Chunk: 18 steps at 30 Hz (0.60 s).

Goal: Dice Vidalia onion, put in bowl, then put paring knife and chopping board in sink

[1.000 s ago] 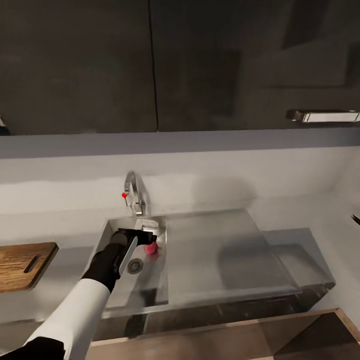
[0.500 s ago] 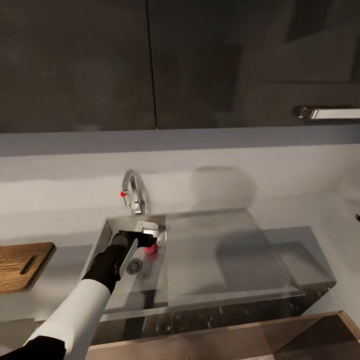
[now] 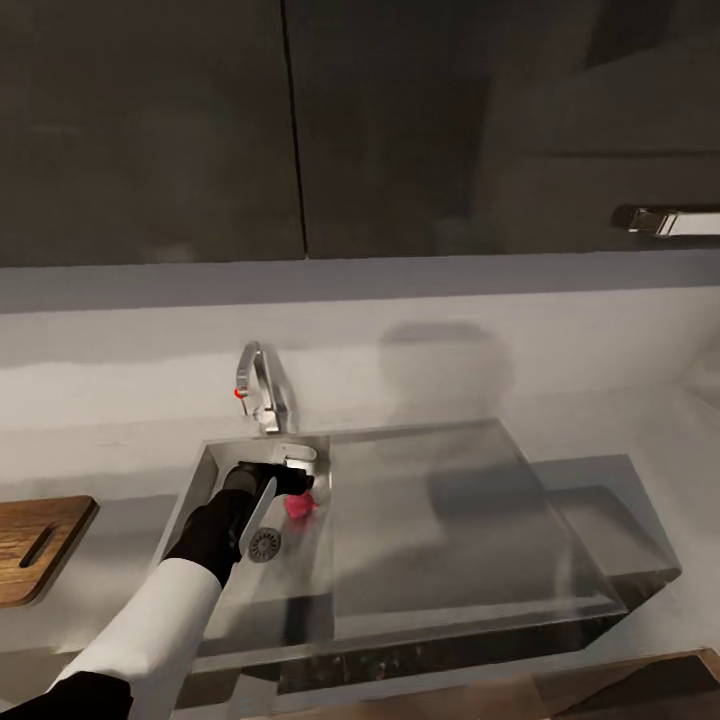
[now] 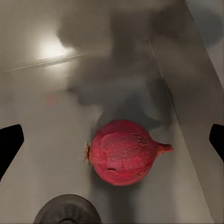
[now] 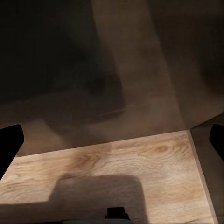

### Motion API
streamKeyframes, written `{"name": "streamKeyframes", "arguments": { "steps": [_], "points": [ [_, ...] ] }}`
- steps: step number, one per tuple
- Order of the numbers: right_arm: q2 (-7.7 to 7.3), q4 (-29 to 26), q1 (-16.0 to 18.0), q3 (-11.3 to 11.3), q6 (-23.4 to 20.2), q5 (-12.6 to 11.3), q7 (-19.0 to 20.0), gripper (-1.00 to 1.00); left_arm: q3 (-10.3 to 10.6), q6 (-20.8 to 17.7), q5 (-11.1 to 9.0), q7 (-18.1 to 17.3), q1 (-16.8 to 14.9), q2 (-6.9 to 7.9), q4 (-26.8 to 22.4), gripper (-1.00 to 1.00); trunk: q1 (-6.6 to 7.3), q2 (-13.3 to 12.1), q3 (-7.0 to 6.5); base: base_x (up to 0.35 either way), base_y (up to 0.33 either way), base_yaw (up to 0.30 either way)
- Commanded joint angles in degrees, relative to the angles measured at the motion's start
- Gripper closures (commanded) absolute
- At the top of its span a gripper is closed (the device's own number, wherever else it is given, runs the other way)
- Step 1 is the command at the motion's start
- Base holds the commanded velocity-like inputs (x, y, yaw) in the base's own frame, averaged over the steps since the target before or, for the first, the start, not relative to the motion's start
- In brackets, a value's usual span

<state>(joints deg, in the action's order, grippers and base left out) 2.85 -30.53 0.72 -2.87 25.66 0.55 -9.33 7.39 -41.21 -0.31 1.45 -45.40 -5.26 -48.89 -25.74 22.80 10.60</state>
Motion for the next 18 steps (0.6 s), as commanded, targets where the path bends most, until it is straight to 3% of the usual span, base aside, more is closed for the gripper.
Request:
{"name": "streamKeyframes", "arguments": {
  "steps": [1, 18],
  "points": [
    [-0.03, 0.02, 0.05, -0.30, 0.09, 0.06, -0.51, -1.00, 0.08, -0.28, -0.04, 0.15, -0.04, 0.00, -0.06, -1.00, -0.04, 0.12, 0.20, 0.117, 0.000, 0.000],
    [-0.03, 0.03, 0.06, -0.30, 0.09, 0.06, -0.51, -1.00, 0.02, -0.28, 0.00, 0.13, -0.04, 0.07, 0.79, -1.00, -0.04, 0.12, 1.59, 0.009, 0.000, 0.000]
  ]
}}
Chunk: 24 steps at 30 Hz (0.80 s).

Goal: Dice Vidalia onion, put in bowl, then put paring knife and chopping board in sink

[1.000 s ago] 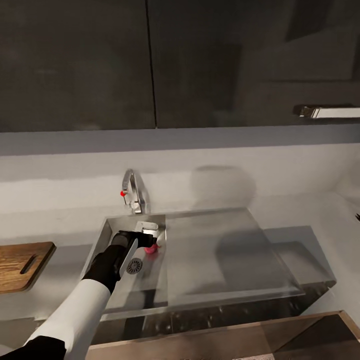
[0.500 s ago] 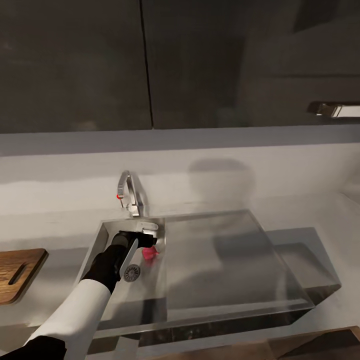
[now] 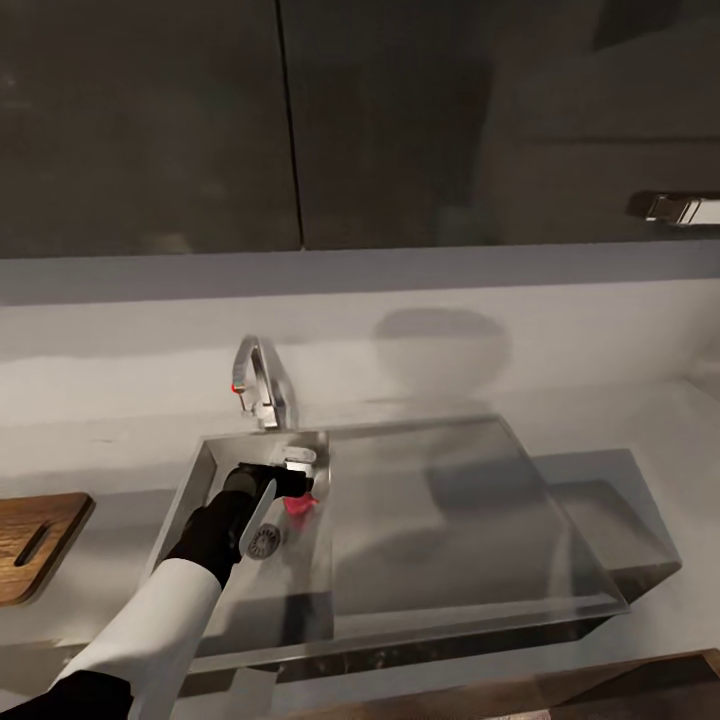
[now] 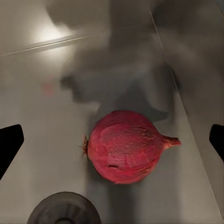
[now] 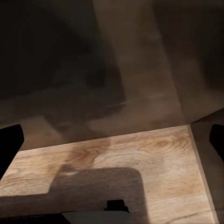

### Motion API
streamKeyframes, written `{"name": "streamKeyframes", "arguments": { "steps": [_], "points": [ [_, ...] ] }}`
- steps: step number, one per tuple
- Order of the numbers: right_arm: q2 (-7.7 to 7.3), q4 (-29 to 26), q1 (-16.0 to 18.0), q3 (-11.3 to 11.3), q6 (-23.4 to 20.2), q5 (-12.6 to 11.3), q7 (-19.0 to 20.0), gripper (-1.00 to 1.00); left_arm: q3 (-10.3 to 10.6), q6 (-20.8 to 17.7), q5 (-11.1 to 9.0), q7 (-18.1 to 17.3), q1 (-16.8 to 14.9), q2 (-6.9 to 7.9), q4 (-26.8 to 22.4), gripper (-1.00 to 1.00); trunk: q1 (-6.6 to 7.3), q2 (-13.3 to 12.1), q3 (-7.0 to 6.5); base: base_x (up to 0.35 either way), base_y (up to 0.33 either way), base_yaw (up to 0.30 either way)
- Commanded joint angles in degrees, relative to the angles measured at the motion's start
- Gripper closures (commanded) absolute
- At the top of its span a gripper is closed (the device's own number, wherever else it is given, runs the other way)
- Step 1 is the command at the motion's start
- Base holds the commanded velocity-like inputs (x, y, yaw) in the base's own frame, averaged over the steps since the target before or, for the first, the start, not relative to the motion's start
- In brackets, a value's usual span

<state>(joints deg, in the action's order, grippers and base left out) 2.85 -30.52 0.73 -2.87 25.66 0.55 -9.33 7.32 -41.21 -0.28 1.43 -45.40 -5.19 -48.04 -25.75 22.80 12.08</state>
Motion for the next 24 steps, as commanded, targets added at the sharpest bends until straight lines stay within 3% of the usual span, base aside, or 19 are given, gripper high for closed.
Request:
{"name": "streamKeyframes", "arguments": {
  "steps": [1, 24],
  "points": [
    [-0.03, 0.02, 0.05, -0.30, 0.09, 0.06, -0.51, -1.00, 0.08, -0.28, -0.03, 0.15, -0.04, 0.01, -0.06, -1.00, -0.03, 0.12, 0.20, 0.006, 0.000, 0.000],
    [-0.03, 0.02, 0.03, -0.30, 0.06, 0.06, -0.51, -1.00, 0.12, -0.28, 0.01, 0.15, -0.04, 0.01, 0.07, -1.00, -0.03, 0.12, 2.14, 0.047, 0.000, 0.000]
  ]
}}
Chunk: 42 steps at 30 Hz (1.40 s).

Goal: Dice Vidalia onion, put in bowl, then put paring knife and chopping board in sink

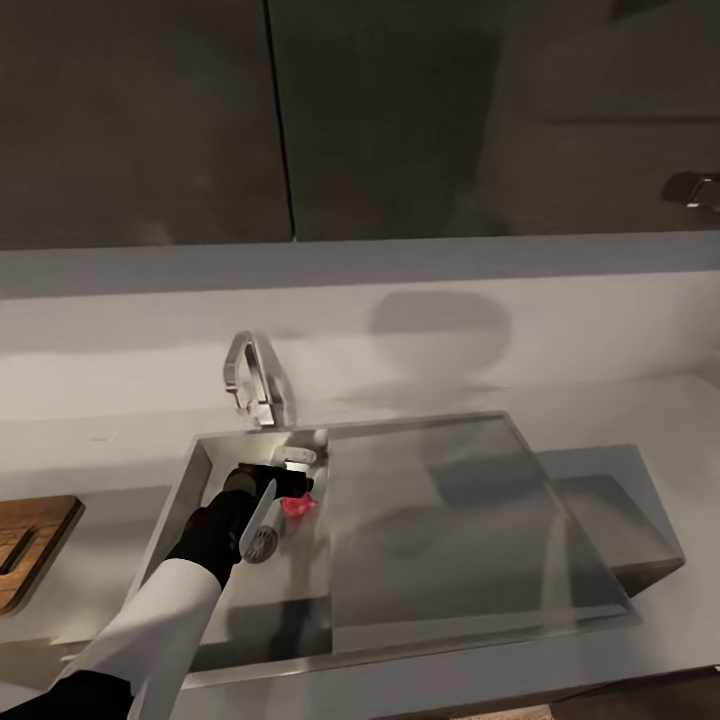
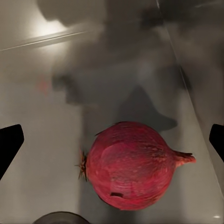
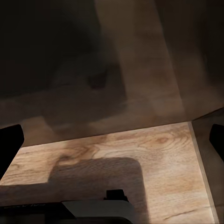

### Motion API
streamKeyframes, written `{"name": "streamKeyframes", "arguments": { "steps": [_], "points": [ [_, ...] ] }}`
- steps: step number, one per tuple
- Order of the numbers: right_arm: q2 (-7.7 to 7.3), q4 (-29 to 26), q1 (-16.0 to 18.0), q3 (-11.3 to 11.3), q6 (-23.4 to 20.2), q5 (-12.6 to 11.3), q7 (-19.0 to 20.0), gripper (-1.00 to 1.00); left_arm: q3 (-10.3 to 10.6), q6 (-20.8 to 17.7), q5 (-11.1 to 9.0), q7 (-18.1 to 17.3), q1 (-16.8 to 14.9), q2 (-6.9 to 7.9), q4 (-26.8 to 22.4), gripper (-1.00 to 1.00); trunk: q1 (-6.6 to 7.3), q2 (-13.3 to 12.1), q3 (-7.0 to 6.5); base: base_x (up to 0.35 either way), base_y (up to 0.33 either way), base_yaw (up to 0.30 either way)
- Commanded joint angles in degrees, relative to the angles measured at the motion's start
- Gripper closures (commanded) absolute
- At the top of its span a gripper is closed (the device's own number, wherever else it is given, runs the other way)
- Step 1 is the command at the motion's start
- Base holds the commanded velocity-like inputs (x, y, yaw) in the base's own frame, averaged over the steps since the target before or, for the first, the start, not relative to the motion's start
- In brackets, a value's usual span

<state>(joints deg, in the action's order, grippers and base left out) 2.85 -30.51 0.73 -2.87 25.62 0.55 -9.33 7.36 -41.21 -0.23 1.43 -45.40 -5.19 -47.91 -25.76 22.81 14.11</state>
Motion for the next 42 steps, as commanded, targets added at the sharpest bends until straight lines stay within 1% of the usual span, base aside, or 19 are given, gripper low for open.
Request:
{"name": "streamKeyframes", "arguments": {
  "steps": [1, 42],
  "points": [
    [-0.03, 0.02, 0.02, -0.30, 0.08, 0.06, -0.51, -1.00, 0.07, -0.28, -0.03, 0.15, -0.04, 0.01, -0.05, -1.00, -0.03, 0.11, 0.18, 0.002, 0.000, 0.000],
    [-0.03, 0.02, 0.03, -0.30, 0.09, 0.06, -0.51, -1.00, 0.06, -0.28, -0.03, 0.15, -0.04, 0.01, 0.97, -1.00, -0.03, 0.11, 3.38, 0.000, 0.000, 0.000]
  ]
}}
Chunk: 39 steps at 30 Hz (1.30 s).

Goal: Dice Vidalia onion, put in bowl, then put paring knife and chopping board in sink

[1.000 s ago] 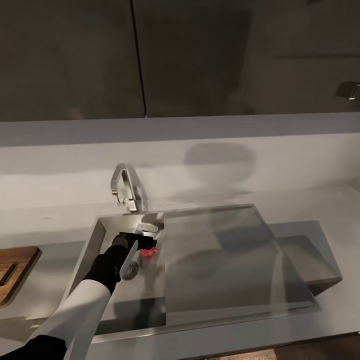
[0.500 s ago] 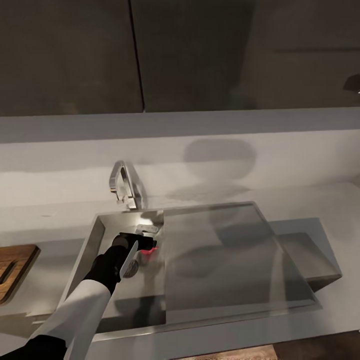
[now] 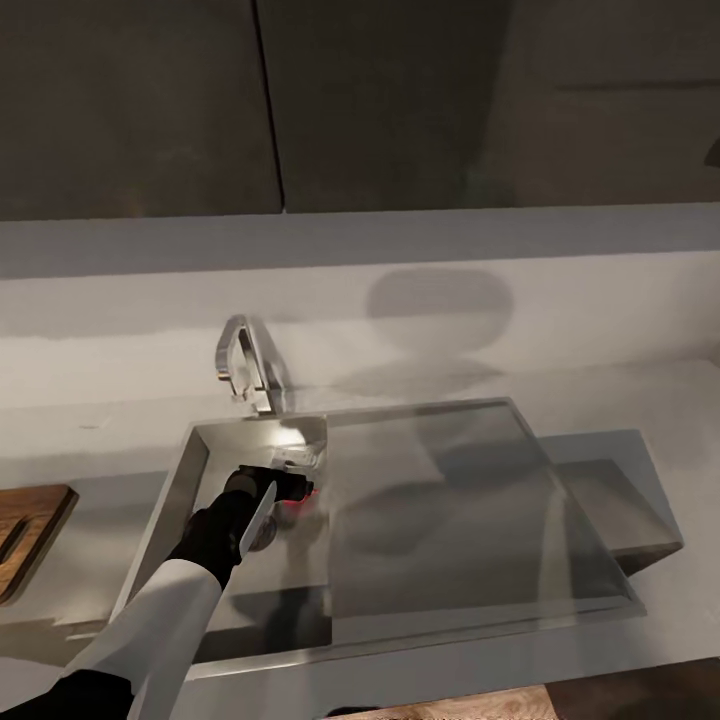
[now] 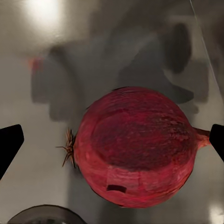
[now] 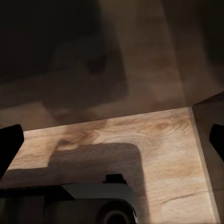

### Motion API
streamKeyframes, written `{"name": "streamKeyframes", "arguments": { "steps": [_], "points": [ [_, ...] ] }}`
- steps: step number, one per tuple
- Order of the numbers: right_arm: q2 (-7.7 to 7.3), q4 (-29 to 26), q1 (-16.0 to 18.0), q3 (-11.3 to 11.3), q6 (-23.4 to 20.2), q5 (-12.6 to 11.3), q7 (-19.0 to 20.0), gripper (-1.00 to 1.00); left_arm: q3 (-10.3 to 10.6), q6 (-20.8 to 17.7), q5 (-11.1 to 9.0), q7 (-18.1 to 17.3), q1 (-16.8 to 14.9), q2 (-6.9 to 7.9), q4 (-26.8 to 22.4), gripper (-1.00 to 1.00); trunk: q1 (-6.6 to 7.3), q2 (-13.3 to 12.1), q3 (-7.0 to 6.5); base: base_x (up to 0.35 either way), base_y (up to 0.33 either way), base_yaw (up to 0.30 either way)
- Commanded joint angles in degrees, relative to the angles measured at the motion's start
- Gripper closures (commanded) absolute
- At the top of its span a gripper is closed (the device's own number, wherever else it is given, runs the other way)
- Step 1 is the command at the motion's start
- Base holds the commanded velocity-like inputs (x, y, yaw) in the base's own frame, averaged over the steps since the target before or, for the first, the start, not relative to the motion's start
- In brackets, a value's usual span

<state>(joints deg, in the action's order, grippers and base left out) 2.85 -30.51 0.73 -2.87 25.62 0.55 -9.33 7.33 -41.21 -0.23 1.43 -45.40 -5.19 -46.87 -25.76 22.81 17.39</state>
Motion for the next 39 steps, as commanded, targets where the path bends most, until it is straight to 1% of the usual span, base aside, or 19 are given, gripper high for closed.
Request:
{"name": "streamKeyframes", "arguments": {
  "steps": [1, 15, 29, 30, 33, 39],
  "points": [
    [-0.03, 0.02, 0.02, -0.30, 0.10, 0.06, -0.51, -1.00, 0.11, -0.28, -0.03, 0.15, -0.04, 0.01, -0.06, -1.00, -0.03, 0.11, 0.19, 0.000, 0.000, 0.000],
    [-0.03, 0.02, 0.03, -0.32, 0.08, 0.06, -0.51, -1.00, 0.12, -0.19, -0.03, 0.15, -0.04, 0.01, 0.28, -1.00, -0.03, 0.11, 1.37, 0.000, 0.000, 0.000],
    [-0.03, 0.02, 0.05, -0.39, 0.06, 0.06, -0.51, -1.00, 0.14, -0.19, -0.03, 0.15, -0.04, 0.01, 0.34, -1.00, -0.03, 0.11, 1.45, 0.000, 0.000, 0.000],
    [-0.03, 0.02, 0.05, -0.37, 0.05, 0.06, -0.51, -1.00, 0.14, -0.19, -0.02, 0.15, -0.04, 0.01, 0.32, 1.00, -0.03, 0.11, 1.45, 0.000, 0.000, 0.000],
    [-0.03, 0.02, 0.02, -0.38, 0.08, 0.06, -0.51, -1.00, 0.14, -0.13, 0.04, 0.15, -0.04, 0.07, 0.29, 1.00, -0.03, 0.11, 1.45, 0.055, 0.000, 0.000],
    [-0.03, 0.02, 0.04, -0.37, 0.05, 0.06, -0.51, -1.00, 0.14, 1.29, 0.05, 0.15, -0.04, 0.02, 0.53, 1.00, -0.03, 0.11, 1.45, 0.026, 0.000, 0.000]
  ]
}}
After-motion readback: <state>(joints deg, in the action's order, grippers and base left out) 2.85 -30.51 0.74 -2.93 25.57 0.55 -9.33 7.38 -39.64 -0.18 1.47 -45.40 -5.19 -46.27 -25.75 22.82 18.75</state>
